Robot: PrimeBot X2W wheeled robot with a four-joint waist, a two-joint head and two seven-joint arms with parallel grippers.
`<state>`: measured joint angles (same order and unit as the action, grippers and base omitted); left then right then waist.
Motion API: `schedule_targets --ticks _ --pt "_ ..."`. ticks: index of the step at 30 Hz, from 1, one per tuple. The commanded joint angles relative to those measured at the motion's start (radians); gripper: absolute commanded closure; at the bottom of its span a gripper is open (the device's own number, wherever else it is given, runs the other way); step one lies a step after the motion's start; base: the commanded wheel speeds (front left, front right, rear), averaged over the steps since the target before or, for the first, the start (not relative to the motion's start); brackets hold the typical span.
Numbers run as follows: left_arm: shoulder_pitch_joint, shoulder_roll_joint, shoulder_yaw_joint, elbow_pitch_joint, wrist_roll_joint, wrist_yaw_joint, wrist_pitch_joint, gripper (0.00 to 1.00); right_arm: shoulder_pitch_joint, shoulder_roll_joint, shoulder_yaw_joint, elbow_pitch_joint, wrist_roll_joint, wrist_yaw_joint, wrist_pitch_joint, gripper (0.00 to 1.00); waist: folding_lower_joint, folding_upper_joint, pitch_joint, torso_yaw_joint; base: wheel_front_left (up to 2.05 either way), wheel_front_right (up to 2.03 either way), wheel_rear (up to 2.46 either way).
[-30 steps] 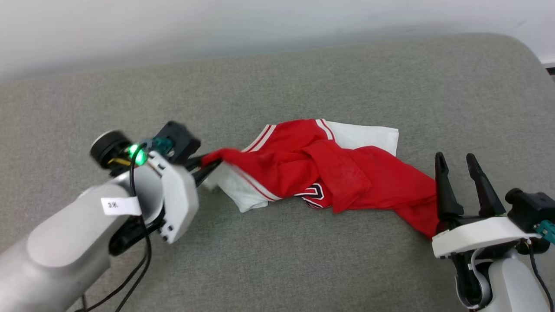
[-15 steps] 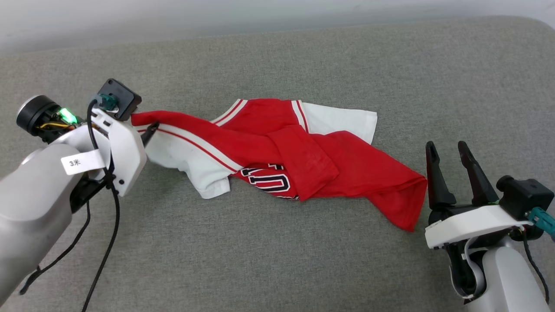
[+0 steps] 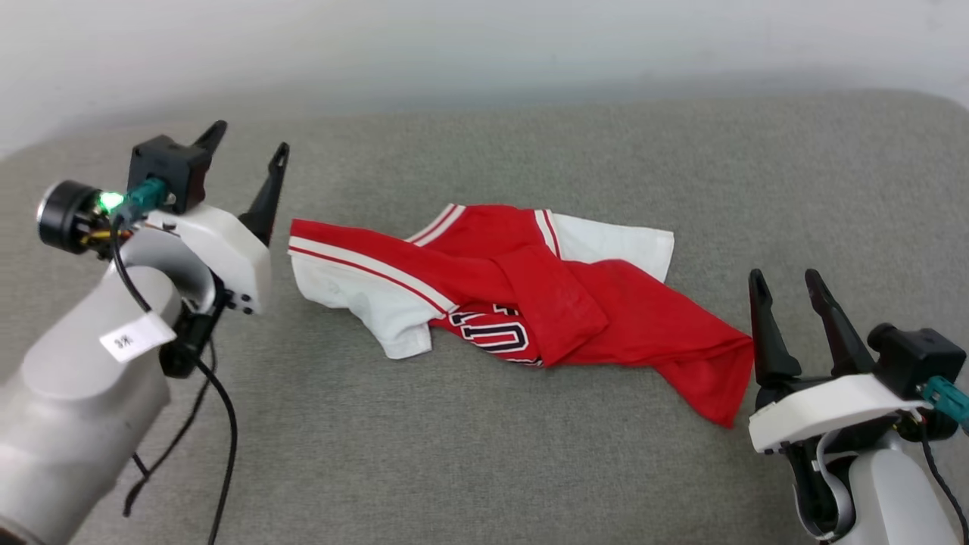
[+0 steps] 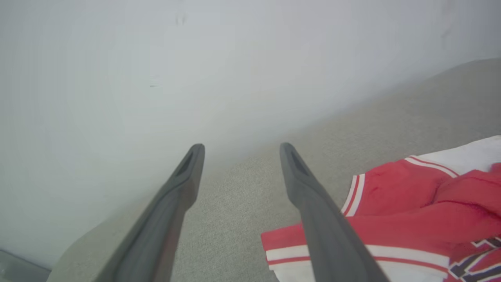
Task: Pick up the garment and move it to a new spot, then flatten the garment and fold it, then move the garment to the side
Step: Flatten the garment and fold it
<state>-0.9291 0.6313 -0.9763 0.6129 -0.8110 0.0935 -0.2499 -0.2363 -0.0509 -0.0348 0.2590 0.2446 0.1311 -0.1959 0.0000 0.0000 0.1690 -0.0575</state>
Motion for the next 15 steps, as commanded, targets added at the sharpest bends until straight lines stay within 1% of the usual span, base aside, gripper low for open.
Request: schedule_targets --ticks 1,3,5,6,10,12,15 --pt "0.046 -0.005 0.039 -0.047 0.000 0.026 -0.012 0.00 0.016 0.002 -0.006 -0.013 -0.010 -0.001 0.005 0.00 0.0000 0.0000 -0.038 0.027 0.00 0.00 0.00" --pt "0.083 -0.001 0.118 -0.151 0.036 0.079 -0.016 0.00 0.029 0.002 -0.013 -0.027 -0.016 -0.001 0.011 0.00 0.0000 0.0000 -0.058 0.039 0.00 0.00 0.00" --pt "0.165 0.006 0.189 -0.265 0.098 0.132 -0.016 0.00 0.043 0.001 -0.021 -0.047 -0.019 -0.001 0.018 0.00 0.0000 0.0000 -0.075 0.051 0.00 0.00 0.00" --pt "0.216 0.002 0.229 -0.319 0.118 0.152 -0.014 0.00 0.050 0.002 -0.025 -0.057 -0.020 -0.001 0.023 0.00 0.0000 0.0000 -0.083 0.056 0.00 0.00 0.00" --pt "0.404 -0.024 0.362 -0.515 0.192 0.214 -0.015 0.00 0.085 -0.003 -0.040 -0.096 -0.019 -0.001 0.046 0.00 0.0000 0.0000 -0.111 0.076 0.00 0.00 0.00" --pt "0.509 -0.052 0.423 -0.590 0.218 0.247 -0.015 0.00 0.101 -0.005 -0.048 -0.113 -0.018 -0.001 0.055 0.00 0.0000 0.0000 -0.123 0.084 0.00 0.00 0.00" --pt "0.653 -0.107 0.487 -0.672 0.253 0.267 -0.015 0.00 0.125 -0.005 -0.058 -0.129 -0.013 -0.001 0.066 0.00 0.0000 0.0000 -0.133 0.092 0.00 0.00 0.00"
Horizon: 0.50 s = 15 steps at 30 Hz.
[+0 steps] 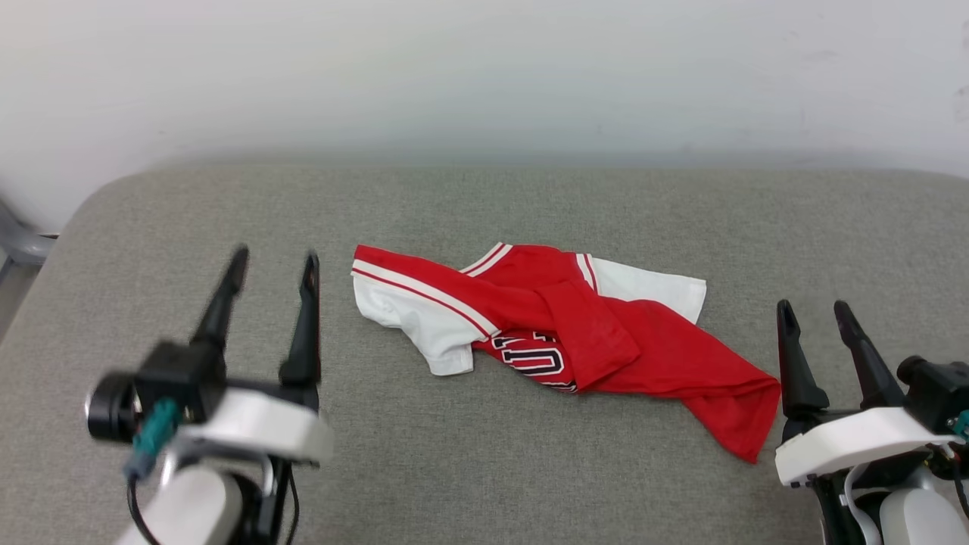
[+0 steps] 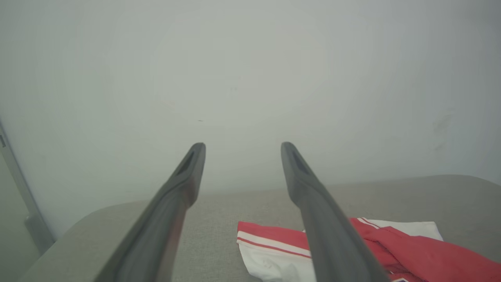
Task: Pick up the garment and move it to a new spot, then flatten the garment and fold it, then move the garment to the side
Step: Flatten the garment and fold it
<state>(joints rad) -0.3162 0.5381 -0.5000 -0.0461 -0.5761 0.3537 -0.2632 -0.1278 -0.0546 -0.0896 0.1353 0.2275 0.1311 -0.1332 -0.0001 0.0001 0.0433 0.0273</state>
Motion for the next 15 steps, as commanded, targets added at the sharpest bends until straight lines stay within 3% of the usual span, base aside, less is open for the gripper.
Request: schedule_targets --ticks 1,5,11,15 --pt "0.076 -0.030 0.032 -0.030 0.029 0.009 -0.002 0.00 0.023 -0.001 -0.003 -0.009 0.007 -0.001 0.007 0.00 0.0001 -0.0001 -0.011 0.010 0.00 0.00 0.00" --pt "0.211 -0.091 0.093 -0.054 0.086 -0.006 -0.002 0.00 0.048 0.001 0.005 -0.014 0.014 -0.001 0.015 0.00 0.0001 -0.0001 -0.025 0.018 0.00 0.00 0.00" --pt "0.286 -0.151 0.159 -0.029 0.166 -0.097 -0.002 0.00 0.059 -0.008 0.008 -0.022 0.009 -0.001 0.051 0.00 0.0001 -0.0001 -0.027 0.040 0.00 0.00 0.00" --pt "0.269 -0.176 0.185 -0.011 0.205 -0.141 -0.002 0.00 0.042 -0.052 0.050 -0.028 0.009 -0.001 0.157 0.00 0.0001 -0.0001 -0.017 0.061 0.00 0.00 0.00"
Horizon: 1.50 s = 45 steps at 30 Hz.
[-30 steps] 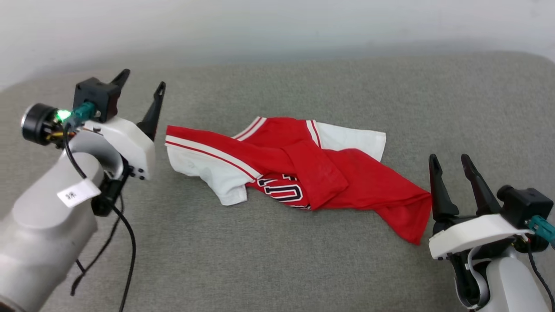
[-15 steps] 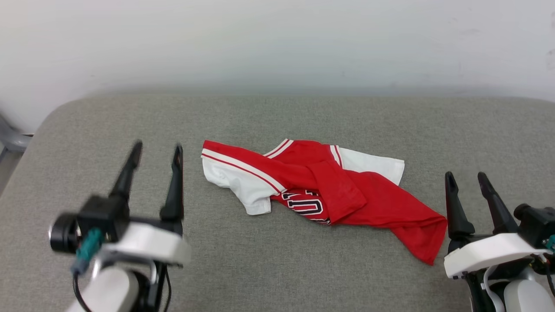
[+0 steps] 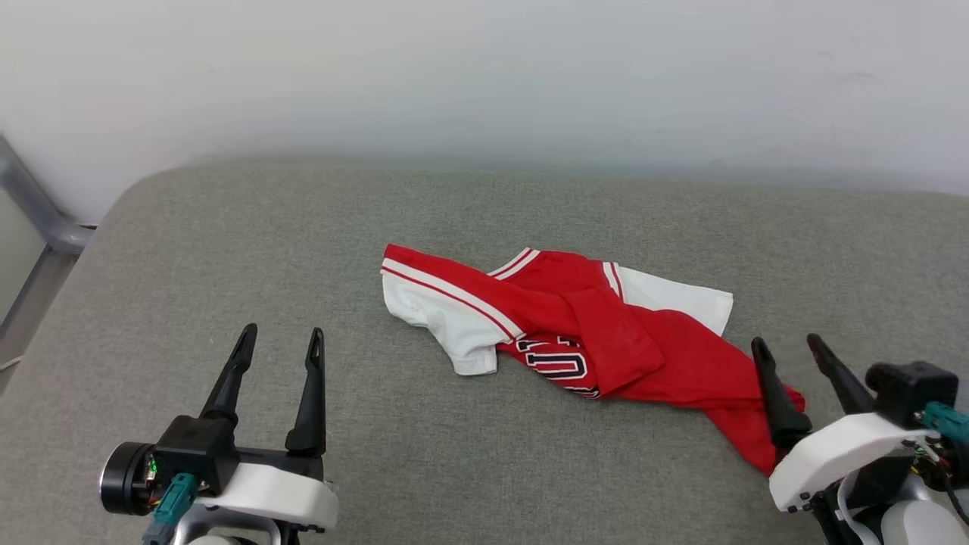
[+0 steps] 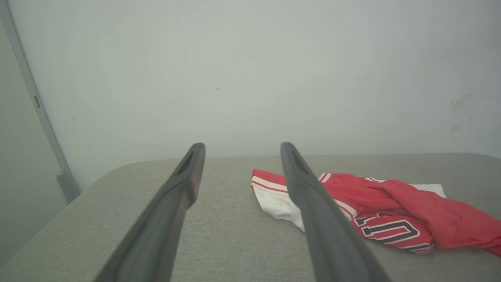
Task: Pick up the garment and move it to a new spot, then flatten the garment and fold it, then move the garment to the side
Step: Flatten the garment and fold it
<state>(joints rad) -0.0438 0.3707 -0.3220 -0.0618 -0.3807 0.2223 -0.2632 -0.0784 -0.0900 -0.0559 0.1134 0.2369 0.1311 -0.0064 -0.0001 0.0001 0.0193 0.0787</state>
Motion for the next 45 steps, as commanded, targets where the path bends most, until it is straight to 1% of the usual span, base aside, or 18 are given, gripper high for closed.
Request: schedule_targets --ticks 1,4,7,10,13,16,17,22,28,29,30,33,37,40,43,45 --pt "-0.009 -0.017 0.016 0.009 0.017 -0.019 -0.002 0.00 -0.014 -0.035 0.035 -0.008 0.003 -0.001 0.072 0.00 0.0001 -0.0001 0.012 0.015 0.00 0.00 0.00" --pt "-0.015 -0.039 0.035 0.021 0.040 -0.041 -0.002 0.00 -0.031 -0.097 0.119 -0.007 0.033 -0.001 0.238 0.00 0.0001 -0.0001 0.026 0.029 0.00 0.00 0.00" --pt "-0.010 -0.065 0.052 0.033 0.058 -0.066 -0.002 0.00 -0.061 -0.182 0.206 -0.015 0.049 -0.001 0.396 0.00 0.0001 -0.0001 0.044 0.044 0.00 0.00 0.00" --pt "-0.013 -0.088 0.062 0.046 0.077 -0.087 -0.002 0.00 -0.100 -0.247 0.280 -0.011 0.061 -0.001 0.518 0.00 0.0001 -0.0001 0.061 0.062 0.00 0.00 0.00" --pt "-0.026 -0.108 0.076 0.054 0.092 -0.108 -0.002 0.00 -0.141 -0.298 0.340 0.006 0.078 -0.001 0.605 0.00 0.0001 -0.0001 0.080 0.083 0.00 0.00 0.00" --pt "-0.033 -0.125 0.088 0.066 0.109 -0.129 -0.002 0.00 -0.186 -0.344 0.389 0.029 0.086 -0.001 0.640 0.00 0.0001 -0.0001 0.099 0.105 0.00 0.00 0.00" --pt "-0.033 -0.125 0.088 0.066 0.109 -0.129 -0.002 0.00 -0.186 -0.344 0.389 0.029 0.086 -0.001 0.640 0.00 0.0001 -0.0001 0.099 0.105 0.00 0.00 0.00" --pt "-0.050 -0.154 0.106 0.084 0.135 -0.157 -0.002 0.00 -0.241 -0.392 0.453 0.098 0.094 -0.001 0.651 0.00 0.0001 -0.0001 0.128 0.138 0.00 0.00 0.00" --pt "-0.057 -0.183 0.131 0.099 0.161 -0.184 -0.002 0.00 -0.271 -0.394 0.483 0.196 0.107 -0.001 0.629 0.00 0.0001 -0.0001 0.146 0.157 0.00 0.00 0.00" --pt "-0.056 -0.185 0.136 0.100 0.166 -0.189 -0.002 0.00 -0.272 -0.390 0.487 0.211 0.107 -0.001 0.624 0.60 0.0001 -0.0001 0.148 0.158 0.00 0.00 0.00" --pt "-0.056 -0.188 0.141 0.102 0.169 -0.193 -0.002 0.00 -0.276 -0.384 0.492 0.223 0.111 -0.001 0.616 1.00 0.0001 -0.0001 0.149 0.159 0.00 0.00 0.00" --pt "-0.058 -0.201 0.153 0.111 0.179 -0.205 -0.002 0.00 -0.279 -0.373 0.503 0.244 0.127 -0.001 0.597 1.00 0.0001 -0.0001 0.148 0.156 0.00 0.00 0.00" --pt "-0.046 -0.211 0.162 0.130 0.194 -0.217 -0.002 0.00 -0.273 -0.352 0.482 0.225 0.147 -0.001 0.563 1.00 0.0001 -0.0001 0.120 0.144 0.00 0.00 0.00" --pt "-0.027 -0.214 0.173 0.144 0.202 -0.225 -0.002 0.00 -0.246 -0.345 0.465 0.184 0.163 -0.001 0.559 1.00 0.0001 -0.0001 0.086 0.128 0.00 0.00 0.00" --pt "-0.011 -0.216 0.184 0.150 0.210 -0.232 -0.002 0.00 -0.207 -0.334 0.445 0.117 0.192 -0.001 0.580 1.00 0.0001 -0.0001 0.052 0.113 0.00 0.00 0.00" --pt "0.002 -0.218 0.190 0.152 0.212 -0.238 -0.002 0.00 -0.173 -0.338 0.435 0.068 0.202 -0.001 0.602 1.00 0.0001 -0.0001 0.032 0.104 0.00 0.00 0.00"
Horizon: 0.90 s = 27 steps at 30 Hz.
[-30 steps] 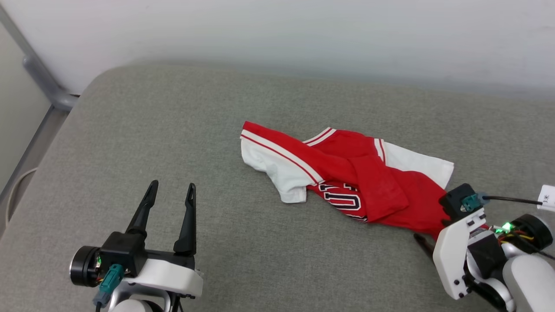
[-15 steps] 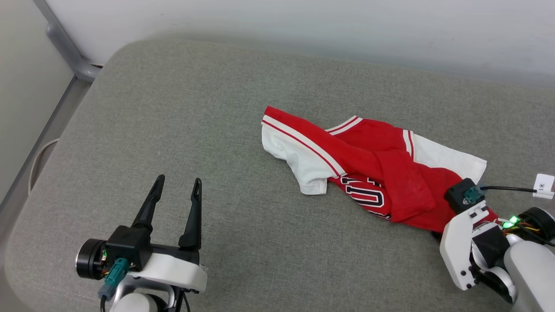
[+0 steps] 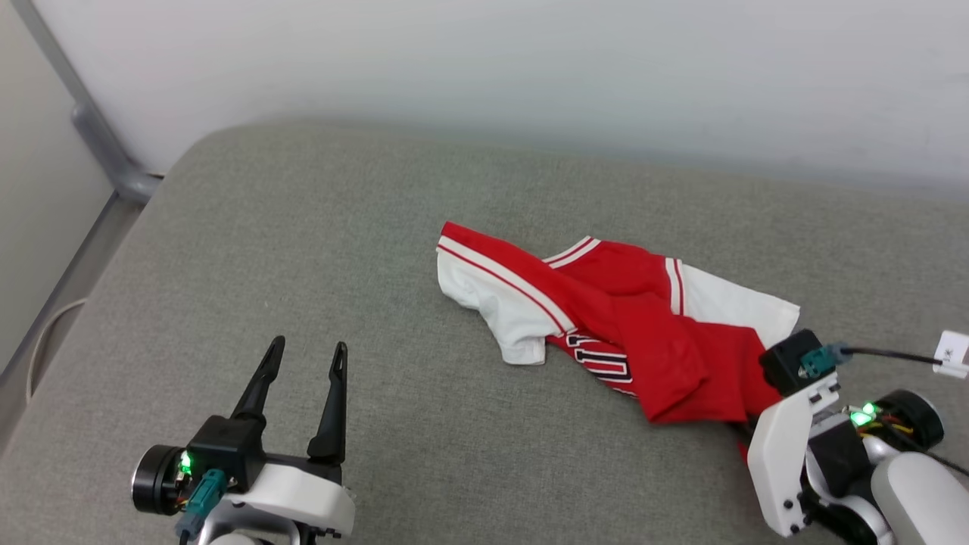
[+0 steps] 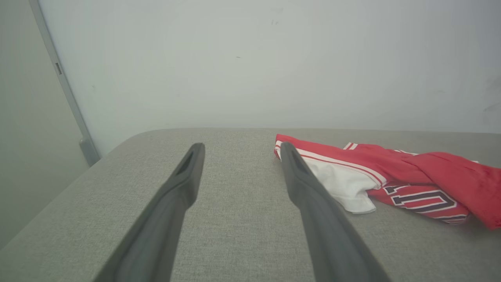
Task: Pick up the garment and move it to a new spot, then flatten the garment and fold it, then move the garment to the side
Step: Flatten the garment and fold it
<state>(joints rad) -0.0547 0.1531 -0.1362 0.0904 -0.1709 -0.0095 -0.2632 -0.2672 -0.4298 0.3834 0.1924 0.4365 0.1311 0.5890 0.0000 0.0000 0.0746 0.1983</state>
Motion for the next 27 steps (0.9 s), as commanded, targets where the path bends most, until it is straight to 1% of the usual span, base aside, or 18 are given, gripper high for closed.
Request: schedule_targets --ticks 1,5,9,12,16,17,18,20,23,27 --pt "0.019 -0.001 0.006 0.000 0.005 -0.006 -0.002 0.00 0.037 0.001 -0.006 -0.036 0.008 -0.001 0.021 1.00 0.0000 0.0000 -0.031 -0.020 0.00 0.00 0.00" --pt "0.034 -0.005 0.017 -0.001 0.012 -0.011 -0.002 0.00 0.129 0.011 -0.016 -0.128 0.035 -0.001 0.102 1.00 0.0000 0.0000 -0.050 -0.029 0.00 0.00 0.00" --pt "0.047 -0.009 0.024 0.002 0.021 -0.017 -0.002 0.00 0.224 0.030 -0.010 -0.186 0.064 -0.001 0.188 1.00 0.0000 0.0000 -0.055 -0.032 0.00 0.00 0.00" --pt "0.050 -0.011 0.024 0.010 0.028 -0.024 -0.002 0.00 0.263 0.040 -0.003 -0.202 0.061 -0.001 0.211 1.00 0.0000 0.0000 -0.052 -0.034 0.00 0.00 0.00" --pt "0.043 -0.018 0.024 0.017 0.032 -0.029 -0.002 0.00 0.267 0.055 0.011 -0.185 0.067 -0.001 0.202 1.00 0.0000 0.0000 -0.044 -0.038 0.00 0.00 0.00" --pt "0.040 -0.019 0.024 0.018 0.034 -0.030 -0.002 0.00 0.257 0.057 0.013 -0.182 0.059 -0.001 0.190 0.79 0.0000 0.0000 -0.042 -0.039 0.00 0.00 0.00" --pt "0.037 -0.020 0.025 0.019 0.035 -0.031 -0.002 0.00 0.249 0.065 0.006 -0.177 0.059 -0.001 0.181 0.00 0.0000 0.0000 -0.040 -0.039 0.00 0.00 0.00" --pt "0.032 -0.022 0.027 0.019 0.037 -0.031 -0.002 0.00 0.240 0.076 -0.005 -0.177 0.077 -0.001 0.176 0.00 0.0000 0.0000 -0.038 -0.040 0.00 0.00 0.00" --pt "0.027 -0.024 0.032 0.016 0.040 -0.033 -0.002 0.00 0.208 0.072 -0.045 -0.204 0.098 -0.001 0.188 0.00 0.0000 0.0000 -0.031 -0.041 0.00 0.00 0.00" --pt "0.020 -0.029 0.036 0.011 0.044 -0.035 -0.002 0.00 0.144 0.078 -0.145 -0.251 0.140 -0.001 0.256 0.00 0.0000 0.0000 -0.007 -0.037 0.00 0.00 0.00"
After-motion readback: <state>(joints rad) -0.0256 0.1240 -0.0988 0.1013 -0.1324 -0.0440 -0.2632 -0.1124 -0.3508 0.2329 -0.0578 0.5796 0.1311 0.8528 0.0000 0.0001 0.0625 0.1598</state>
